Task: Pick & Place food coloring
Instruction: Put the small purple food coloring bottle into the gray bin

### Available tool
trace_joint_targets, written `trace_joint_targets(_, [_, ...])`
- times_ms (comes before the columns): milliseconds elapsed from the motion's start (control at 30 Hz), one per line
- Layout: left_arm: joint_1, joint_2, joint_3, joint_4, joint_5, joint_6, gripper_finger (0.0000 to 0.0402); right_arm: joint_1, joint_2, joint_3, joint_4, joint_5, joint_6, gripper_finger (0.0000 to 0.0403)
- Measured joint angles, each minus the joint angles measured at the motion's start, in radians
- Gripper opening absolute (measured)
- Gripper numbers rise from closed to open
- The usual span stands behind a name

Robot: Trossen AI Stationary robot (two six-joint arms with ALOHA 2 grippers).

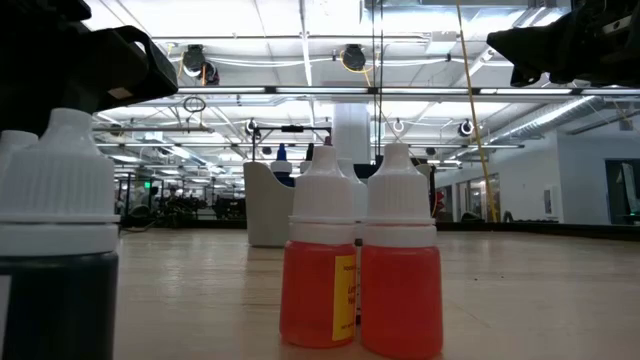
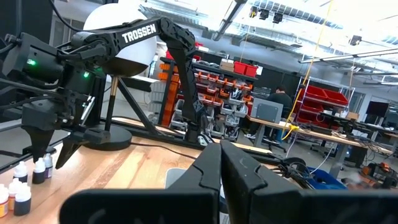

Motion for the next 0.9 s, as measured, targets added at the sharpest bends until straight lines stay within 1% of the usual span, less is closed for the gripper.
trace_joint_targets(233, [0.000,0.000,0.000,-0.007,0.002,0.004,0.0125,0.000,0.000,0.000,0.000,0.000,0.001,0.0000])
trace_joint_targets(367, [0.000,0.000,0.000,-0.007,0.002,0.006,0.0091,0.000,0.000,0.000,0.000,0.000,0.000,0.0000])
trace_joint_targets(500, [0.000,0.000,0.000,-0.007,0.003,0.006,0.0070,0.000,0.000,0.000,0.000,0.000,0.000,0.0000])
trace_joint_targets(600, [0.005,-0.002,0.000,-0.020,0.036,0.005,0.0065,0.000,0.000,0.000,0.000,0.000,0.001,0.0000])
trace_joint_targets(667, [0.012,-0.002,0.015,-0.085,0.054,-0.003,0.0064,0.000,0.000,0.000,0.000,0.000,0.001,0.0000])
trace_joint_targets(733, [0.021,-0.002,0.045,-0.207,0.046,-0.005,0.0063,0.000,0.000,0.000,0.000,0.000,0.002,0.0000])
trace_joint_targets(800, [0.036,-0.002,0.082,-0.321,0.025,0.013,0.0063,0.000,0.000,0.000,0.000,0.000,0.002,0.0000])
trace_joint_targets(900, [0.077,-0.002,0.143,-0.430,-0.011,0.077,0.0064,0.000,0.000,0.000,0.000,0.000,0.002,0.0000])
